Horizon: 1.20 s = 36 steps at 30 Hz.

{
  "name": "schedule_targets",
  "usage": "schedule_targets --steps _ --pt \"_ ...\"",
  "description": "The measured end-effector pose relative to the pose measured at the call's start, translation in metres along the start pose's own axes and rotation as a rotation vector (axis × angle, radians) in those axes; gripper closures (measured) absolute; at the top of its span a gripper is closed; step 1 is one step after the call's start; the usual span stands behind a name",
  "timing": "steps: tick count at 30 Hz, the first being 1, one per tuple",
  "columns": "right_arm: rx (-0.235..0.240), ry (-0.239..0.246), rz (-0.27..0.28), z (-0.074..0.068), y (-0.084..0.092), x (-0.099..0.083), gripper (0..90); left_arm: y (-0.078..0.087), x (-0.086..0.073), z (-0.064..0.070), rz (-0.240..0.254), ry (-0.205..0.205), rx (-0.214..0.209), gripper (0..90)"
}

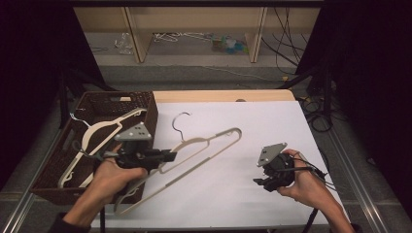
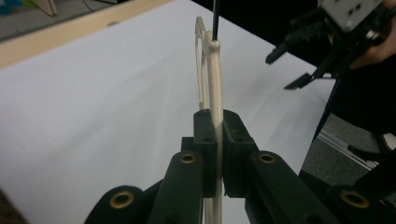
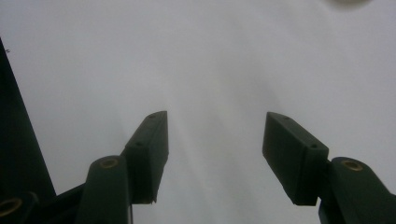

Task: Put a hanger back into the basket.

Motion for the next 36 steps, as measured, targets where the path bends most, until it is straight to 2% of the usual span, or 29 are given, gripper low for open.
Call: schedule_targets --steps 3,9,11,16,22,26,31,36 --pt "0.003 -0.007 -0.003 0.0 -0.002 -0.003 41.6 0.026 0.015 -0.015 0.043 0.006 0.049 85.9" --pt "0.01 -0.02 -0.004 -0.002 -0.007 -0.006 38.9 0.067 0.033 -0.046 0.101 0.036 0.112 85.9" --pt "0.009 -0.03 0.002 -0.002 -0.01 -0.007 35.8 0.076 0.036 -0.058 0.117 0.051 0.135 86.0" --pt "-0.007 -0.067 0.02 0.0 -0.013 -0.009 29.1 0.097 0.036 -0.095 0.153 0.116 0.199 86.0" --pt "-0.001 -0.076 0.014 0.0 -0.017 -0.013 29.1 0.117 0.029 -0.138 0.16 0.165 0.271 86.0" --pt "0.004 -0.079 0.006 -0.001 -0.018 -0.015 29.1 0.125 0.02 -0.16 0.146 0.175 0.311 86.0" --pt "0.008 -0.074 0.002 -0.001 -0.02 -0.015 29.4 0.125 0.002 -0.189 0.098 0.178 0.368 86.0" --pt "0.014 -0.08 -0.002 -0.002 -0.02 -0.016 29.6 0.119 -0.012 -0.206 0.066 0.178 0.383 86.0"
Point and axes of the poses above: each handheld gripper's, and its own axes: y roughly backward along the jaws, x roughly out of its top, z roughly to its right, the point moved 9 cm from there along -y, roughly forward along the jaws, and after that the axes turned 8 degrees about x, right-handed, at the moved point
